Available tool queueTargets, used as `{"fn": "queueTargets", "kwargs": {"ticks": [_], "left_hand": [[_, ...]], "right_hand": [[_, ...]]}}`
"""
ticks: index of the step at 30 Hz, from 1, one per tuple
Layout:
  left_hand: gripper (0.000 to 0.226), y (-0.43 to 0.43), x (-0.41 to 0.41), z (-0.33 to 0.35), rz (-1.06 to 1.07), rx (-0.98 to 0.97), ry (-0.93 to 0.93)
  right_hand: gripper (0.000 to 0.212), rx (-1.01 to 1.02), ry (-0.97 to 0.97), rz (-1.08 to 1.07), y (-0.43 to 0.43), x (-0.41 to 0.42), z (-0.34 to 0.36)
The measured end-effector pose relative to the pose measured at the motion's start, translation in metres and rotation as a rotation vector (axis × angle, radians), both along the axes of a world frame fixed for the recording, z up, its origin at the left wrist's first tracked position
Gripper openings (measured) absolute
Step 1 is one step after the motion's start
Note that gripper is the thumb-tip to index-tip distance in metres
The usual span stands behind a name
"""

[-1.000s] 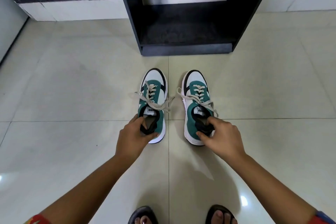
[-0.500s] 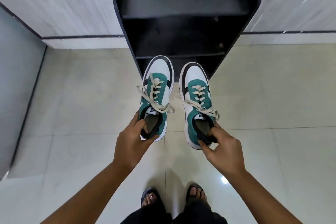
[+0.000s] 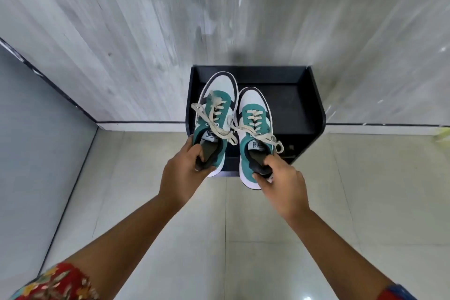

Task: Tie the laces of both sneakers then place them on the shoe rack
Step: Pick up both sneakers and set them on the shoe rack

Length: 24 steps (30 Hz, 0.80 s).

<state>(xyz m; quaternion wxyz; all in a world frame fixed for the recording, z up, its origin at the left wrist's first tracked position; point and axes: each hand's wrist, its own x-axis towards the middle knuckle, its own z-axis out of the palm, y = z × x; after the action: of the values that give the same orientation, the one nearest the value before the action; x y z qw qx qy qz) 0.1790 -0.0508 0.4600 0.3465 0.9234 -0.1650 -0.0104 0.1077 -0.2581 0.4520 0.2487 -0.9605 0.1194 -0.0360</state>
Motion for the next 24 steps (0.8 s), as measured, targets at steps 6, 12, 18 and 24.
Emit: {"fn": "queueTargets", "kwargs": {"ticks": [6, 12, 18, 24], "left_hand": [[0.036, -0.014, 0.064, -0.012, 0.053, 0.011, 0.078], [0.034, -0.023, 0.092, -0.028, 0.071, 0.036, 0.139], [0.032, -0.027, 0.093, -0.042, 0.112, 0.076, 0.153], [0.033, -0.029, 0.092, -0.048, 0.113, 0.088, 0.187]], "right_hand": [[0.025, 0.02, 0.033, 0.023, 0.0, 0.075, -0.003], [0.027, 0.045, 0.068, 0.012, 0.001, 0.109, -0.014], [0.024, 0.072, 0.061, -0.02, 0.004, 0.114, -0.027], [0.022, 0.054, 0.054, -0.021, 0.007, 0.116, -0.033]]}}
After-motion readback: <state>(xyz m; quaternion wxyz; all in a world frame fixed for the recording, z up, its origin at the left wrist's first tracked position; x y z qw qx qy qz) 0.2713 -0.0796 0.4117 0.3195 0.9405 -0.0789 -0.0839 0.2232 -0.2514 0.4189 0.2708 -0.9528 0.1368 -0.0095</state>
